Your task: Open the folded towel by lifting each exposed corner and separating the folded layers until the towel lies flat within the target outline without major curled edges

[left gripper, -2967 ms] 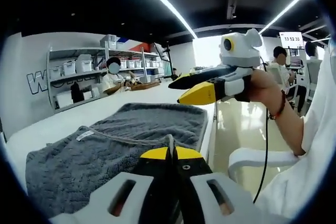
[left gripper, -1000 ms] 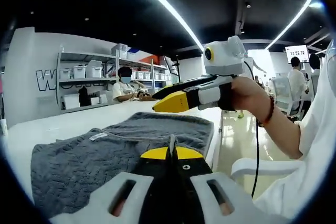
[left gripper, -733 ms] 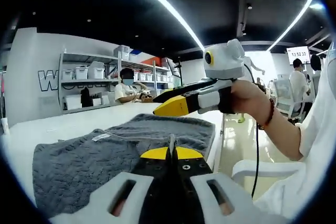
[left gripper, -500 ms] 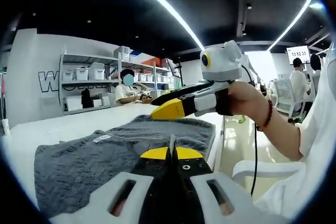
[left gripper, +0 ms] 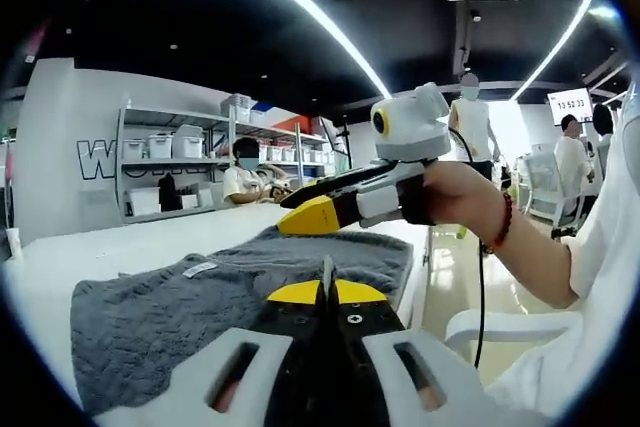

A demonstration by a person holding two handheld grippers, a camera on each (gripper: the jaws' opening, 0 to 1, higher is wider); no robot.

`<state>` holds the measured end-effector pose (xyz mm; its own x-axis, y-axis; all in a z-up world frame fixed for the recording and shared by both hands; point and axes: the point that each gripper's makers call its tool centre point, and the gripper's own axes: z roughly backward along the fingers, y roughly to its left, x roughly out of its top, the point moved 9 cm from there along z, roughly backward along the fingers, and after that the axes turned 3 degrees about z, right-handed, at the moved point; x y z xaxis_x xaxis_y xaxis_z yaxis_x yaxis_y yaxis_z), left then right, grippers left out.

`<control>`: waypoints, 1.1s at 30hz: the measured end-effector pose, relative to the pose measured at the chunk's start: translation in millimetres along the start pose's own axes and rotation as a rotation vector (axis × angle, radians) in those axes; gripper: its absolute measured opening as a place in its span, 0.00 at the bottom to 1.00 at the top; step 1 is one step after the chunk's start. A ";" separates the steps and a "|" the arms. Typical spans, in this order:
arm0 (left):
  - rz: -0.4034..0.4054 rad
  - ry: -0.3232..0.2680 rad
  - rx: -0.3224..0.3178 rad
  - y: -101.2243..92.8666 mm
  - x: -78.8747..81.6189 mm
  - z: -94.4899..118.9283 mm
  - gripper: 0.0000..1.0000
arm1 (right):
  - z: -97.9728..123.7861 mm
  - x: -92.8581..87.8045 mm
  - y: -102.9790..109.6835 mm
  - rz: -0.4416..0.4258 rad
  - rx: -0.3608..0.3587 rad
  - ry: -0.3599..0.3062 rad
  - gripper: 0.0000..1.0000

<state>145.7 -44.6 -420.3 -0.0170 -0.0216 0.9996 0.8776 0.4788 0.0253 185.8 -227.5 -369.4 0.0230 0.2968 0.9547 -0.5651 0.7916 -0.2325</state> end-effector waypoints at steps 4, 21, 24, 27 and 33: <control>-0.007 0.003 0.001 -1.1 0.9 -0.7 0.02 | -3.1 1.4 -1.4 -0.001 0.003 0.002 0.40; 0.016 -0.016 0.015 2.8 -0.2 3.1 0.02 | -27.6 -7.9 -12.5 0.027 -0.053 0.082 0.39; 0.012 -0.017 0.016 2.6 -0.5 3.5 0.02 | -32.9 -8.1 -10.3 0.002 -0.031 0.062 0.40; 0.012 -0.018 0.016 2.6 -0.7 4.0 0.02 | -35.1 -8.7 -11.3 -0.003 -0.033 0.065 0.39; 0.013 -0.021 0.020 3.7 -0.5 5.3 0.02 | -39.3 -10.2 -15.1 -0.011 -0.025 0.075 0.39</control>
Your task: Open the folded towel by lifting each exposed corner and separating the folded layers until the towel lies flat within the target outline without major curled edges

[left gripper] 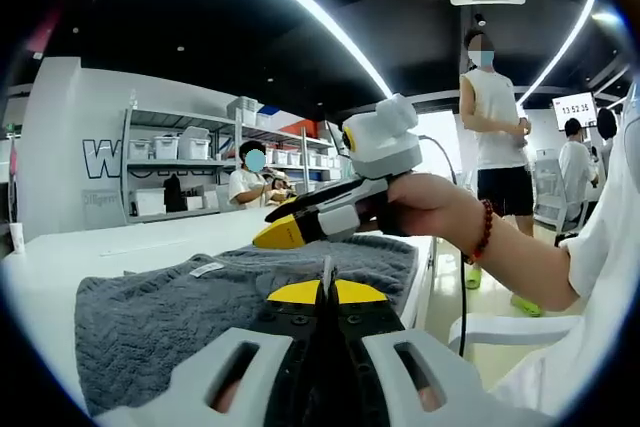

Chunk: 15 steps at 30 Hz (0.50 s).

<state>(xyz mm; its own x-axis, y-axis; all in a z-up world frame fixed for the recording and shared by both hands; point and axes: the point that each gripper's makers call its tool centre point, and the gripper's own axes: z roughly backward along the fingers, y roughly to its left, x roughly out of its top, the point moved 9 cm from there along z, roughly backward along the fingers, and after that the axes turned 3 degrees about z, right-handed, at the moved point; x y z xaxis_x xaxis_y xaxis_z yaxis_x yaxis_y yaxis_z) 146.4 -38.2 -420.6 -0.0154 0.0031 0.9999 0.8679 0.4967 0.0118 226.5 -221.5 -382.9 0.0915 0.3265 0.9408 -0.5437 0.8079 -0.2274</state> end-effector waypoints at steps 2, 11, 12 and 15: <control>0.002 0.001 -0.001 -0.1 -0.1 -0.3 0.02 | -1.9 -1.0 -3.3 -0.004 -0.001 0.009 0.39; 0.002 0.005 -0.009 -0.8 -0.5 -1.8 0.02 | -9.5 -1.5 -10.5 -0.021 -0.001 0.011 0.37; 0.002 0.004 -0.009 -0.9 -0.6 -1.9 0.02 | -10.3 -1.6 -10.7 -0.019 -0.001 0.010 0.37; 0.001 0.007 -0.019 -2.8 -2.2 -4.0 0.02 | -17.8 -1.5 -10.2 -0.038 0.023 0.002 0.37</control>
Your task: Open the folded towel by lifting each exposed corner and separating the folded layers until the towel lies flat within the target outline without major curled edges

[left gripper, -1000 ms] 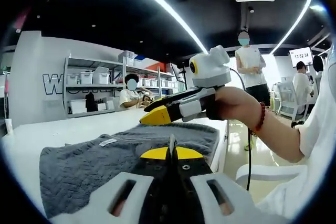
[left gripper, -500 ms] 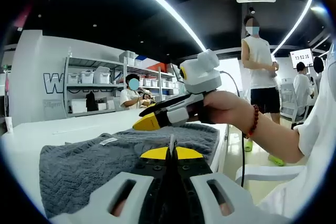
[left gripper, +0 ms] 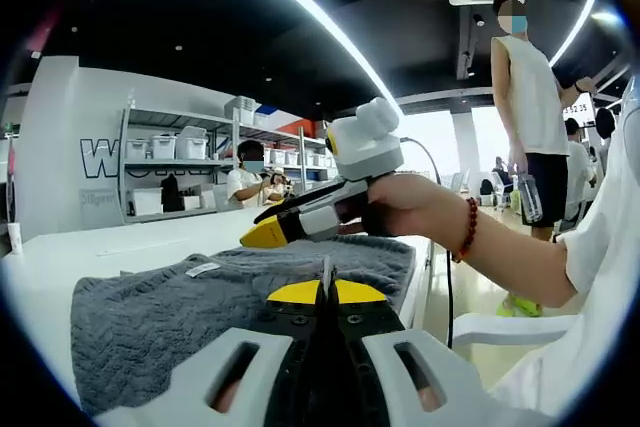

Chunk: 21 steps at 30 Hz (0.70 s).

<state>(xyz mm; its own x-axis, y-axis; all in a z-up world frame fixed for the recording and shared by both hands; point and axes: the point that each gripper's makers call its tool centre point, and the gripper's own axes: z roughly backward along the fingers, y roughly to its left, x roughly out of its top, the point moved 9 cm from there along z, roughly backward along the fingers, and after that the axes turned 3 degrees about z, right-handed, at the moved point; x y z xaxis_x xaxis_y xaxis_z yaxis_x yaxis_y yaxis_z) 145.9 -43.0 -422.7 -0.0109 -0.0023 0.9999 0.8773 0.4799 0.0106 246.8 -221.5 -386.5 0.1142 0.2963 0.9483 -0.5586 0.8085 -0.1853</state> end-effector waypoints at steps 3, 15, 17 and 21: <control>-0.001 0.001 0.000 -0.3 0.5 -0.7 0.02 | -4.3 -0.1 -0.1 0.018 -0.010 0.013 0.37; 0.000 -0.016 -0.002 0.7 1.7 0.0 0.02 | -17.6 -2.6 -3.5 -0.028 0.021 0.017 0.37; -0.001 -0.015 -0.003 0.5 1.4 0.0 0.02 | -19.8 -4.0 -4.0 -0.032 0.024 0.020 0.37; -0.003 -0.012 -0.003 0.0 1.2 0.0 0.02 | -26.4 -5.4 -5.9 -0.039 0.027 0.042 0.36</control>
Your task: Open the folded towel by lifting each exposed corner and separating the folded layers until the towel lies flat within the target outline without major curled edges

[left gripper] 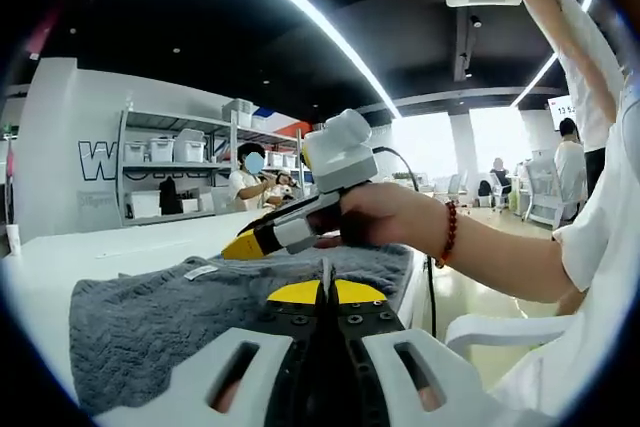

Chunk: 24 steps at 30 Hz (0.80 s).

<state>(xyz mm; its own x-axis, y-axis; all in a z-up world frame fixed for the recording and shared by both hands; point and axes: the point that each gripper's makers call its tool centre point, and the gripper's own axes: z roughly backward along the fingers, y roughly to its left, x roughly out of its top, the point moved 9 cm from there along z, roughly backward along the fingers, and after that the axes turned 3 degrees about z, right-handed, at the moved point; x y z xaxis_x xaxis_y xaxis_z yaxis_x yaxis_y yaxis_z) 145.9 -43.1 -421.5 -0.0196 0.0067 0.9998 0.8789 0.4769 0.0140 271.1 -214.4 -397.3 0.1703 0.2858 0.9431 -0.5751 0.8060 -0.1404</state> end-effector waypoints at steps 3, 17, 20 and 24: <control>-0.002 -0.001 -0.003 -0.8 -0.6 -0.3 0.02 | -4.9 1.3 -1.0 0.006 -0.003 0.004 0.36; 0.008 -0.007 0.010 1.5 -3.0 3.6 0.02 | -19.7 1.2 -5.6 -0.039 0.020 0.002 0.32; 0.011 -0.012 0.017 3.1 -2.7 5.6 0.02 | -22.7 1.9 -8.0 -0.033 0.015 0.005 0.34; 0.015 -0.013 0.021 4.7 -3.1 6.8 0.02 | -24.8 3.9 -13.5 -0.011 -0.014 0.005 0.35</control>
<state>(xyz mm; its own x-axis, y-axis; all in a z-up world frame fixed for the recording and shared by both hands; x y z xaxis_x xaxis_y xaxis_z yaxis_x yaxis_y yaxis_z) 146.9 -34.9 -424.7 -0.0125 0.0257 0.9996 0.8690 0.4948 -0.0018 299.3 -211.3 -399.3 0.1804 0.2791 0.9432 -0.5617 0.8164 -0.1341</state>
